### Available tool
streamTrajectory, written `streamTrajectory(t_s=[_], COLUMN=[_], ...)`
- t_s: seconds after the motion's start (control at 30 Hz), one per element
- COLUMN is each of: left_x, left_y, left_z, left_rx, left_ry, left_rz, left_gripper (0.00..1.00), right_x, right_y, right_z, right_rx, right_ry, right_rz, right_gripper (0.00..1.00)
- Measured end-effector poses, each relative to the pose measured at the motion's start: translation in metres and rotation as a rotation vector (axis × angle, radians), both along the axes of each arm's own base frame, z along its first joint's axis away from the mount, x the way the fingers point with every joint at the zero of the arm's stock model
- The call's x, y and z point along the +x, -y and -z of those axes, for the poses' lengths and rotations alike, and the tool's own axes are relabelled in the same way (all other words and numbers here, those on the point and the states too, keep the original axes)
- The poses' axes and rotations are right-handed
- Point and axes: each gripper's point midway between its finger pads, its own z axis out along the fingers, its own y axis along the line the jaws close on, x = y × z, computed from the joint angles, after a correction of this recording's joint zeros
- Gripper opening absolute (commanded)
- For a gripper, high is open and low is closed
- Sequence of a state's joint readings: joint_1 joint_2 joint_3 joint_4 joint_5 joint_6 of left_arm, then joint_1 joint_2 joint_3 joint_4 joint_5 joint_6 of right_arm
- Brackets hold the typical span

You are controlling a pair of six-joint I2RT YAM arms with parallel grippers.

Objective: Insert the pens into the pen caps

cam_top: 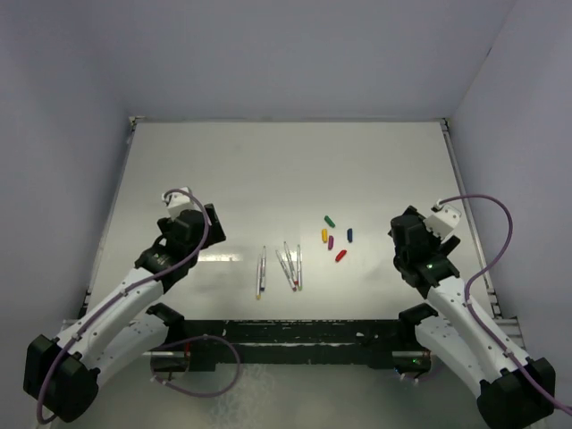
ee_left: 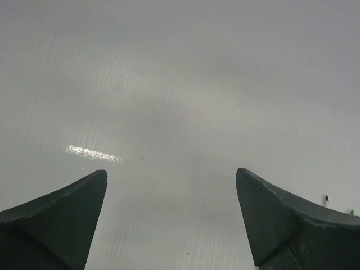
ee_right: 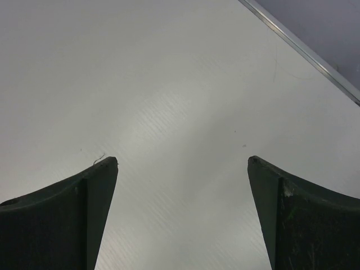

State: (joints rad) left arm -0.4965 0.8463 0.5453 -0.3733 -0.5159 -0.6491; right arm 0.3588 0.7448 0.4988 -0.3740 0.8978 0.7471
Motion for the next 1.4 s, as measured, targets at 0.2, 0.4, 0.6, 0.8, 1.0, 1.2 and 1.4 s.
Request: streamTrajectory(t_s=[0.2, 0.4, 0.6, 0.8, 1.0, 1.2, 1.4], left_x=[0.001, 0.001, 0.0, -0.001, -0.019, -0.036, -0.043], left_y=[0.0, 0.0, 0.005, 0.031, 0.08, 0.125, 0.123], left_z=[-0.002, -0.002, 0.002, -0.003, -0.001, 0.0, 0.014], left_rx=[0.0, 0.0, 0.01, -0.013, 0.035, 0.069, 0.079], left_ry=[0.011, 0.01, -0.008, 0.002, -0.045, -0.105, -0.169], left_rz=[0.004, 0.004, 0.043, 0.19, 0.387, 0.515, 0.5], left_gripper=[0.99, 0.99, 0.99, 0.99, 0.99, 0.99, 0.99], right_x=[0.001, 0.001, 0.001, 0.008, 0.015, 0.021, 0.023], right_y=[0.0, 0.0, -0.001, -0.004, -0.017, -0.033, -0.034], right_z=[-0.001, -0.002, -0.004, -0.007, 0.011, 0.005, -0.021], right_rx=[0.003, 0.003, 0.009, 0.014, 0.016, 0.045, 0.069], right_ry=[0.008, 0.01, 0.024, 0.043, -0.058, -0.041, 0.081], right_rz=[0.0, 0.0, 0.0, -0.012, -0.088, -0.196, -0.211], right_gripper=[1.0, 1.0, 1.0, 1.0, 1.0, 1.0, 1.0])
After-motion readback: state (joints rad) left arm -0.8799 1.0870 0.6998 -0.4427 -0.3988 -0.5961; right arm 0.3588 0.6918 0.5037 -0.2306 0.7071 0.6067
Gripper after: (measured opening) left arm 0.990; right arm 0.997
